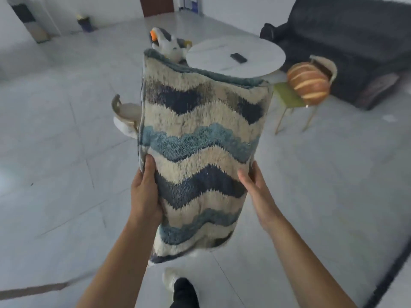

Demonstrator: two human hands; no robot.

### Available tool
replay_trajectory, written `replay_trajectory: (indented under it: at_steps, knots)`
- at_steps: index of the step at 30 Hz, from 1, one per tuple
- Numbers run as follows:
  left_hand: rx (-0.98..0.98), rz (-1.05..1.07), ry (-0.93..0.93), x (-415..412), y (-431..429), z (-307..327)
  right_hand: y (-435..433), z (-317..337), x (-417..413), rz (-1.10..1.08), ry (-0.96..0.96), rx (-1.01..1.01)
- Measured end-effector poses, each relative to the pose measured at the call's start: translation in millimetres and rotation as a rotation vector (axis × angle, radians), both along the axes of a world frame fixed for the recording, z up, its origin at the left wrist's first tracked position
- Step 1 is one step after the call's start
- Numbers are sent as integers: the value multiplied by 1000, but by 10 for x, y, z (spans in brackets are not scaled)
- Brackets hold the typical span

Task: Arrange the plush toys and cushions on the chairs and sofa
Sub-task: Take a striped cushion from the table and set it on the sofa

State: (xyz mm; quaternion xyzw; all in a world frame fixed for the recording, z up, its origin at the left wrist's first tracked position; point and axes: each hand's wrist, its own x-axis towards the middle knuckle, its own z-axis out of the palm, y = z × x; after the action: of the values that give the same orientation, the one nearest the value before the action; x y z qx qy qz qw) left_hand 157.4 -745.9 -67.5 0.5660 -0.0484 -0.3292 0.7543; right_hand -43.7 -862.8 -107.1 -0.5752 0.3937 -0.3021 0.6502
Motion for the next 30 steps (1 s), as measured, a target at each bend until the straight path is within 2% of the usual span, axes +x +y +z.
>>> replay_trajectory:
  at_steps: [2,5,8,11,16,20,23,27,30]
  knots:
    - [-11,-52,55,-21,-465,-133,-365,-163,-74,-56,10,-4]
    - [-40,-153,154,20,-1265,-344,-1037,-275,-174,-187,127,75]
    - [-60,-317,257,49,-2192,-416,-1778,-328,-306,-254,59,138]
    - [-66,-447,291,0,-3149,-340,-2406,-162,-439,-307,92,124]
    - [8,-649,112,-304,-4652,-87,-3221,113,-832,-663,50,151]
    - [67,-884,-123,-941,-5623,-100,-3722,127,-1307,-932,-12,138]
    - [88,-1044,-226,-1457,-6289,-217,-4197,-4,-1707,-1086,-44,143]
    - [111,-1036,-228,-2137,-7243,-467,-5044,-226,-2245,-1202,-81,132]
    - [130,-1055,-243,-2475,-7963,-465,-5854,-208,-2624,-1205,-82,141]
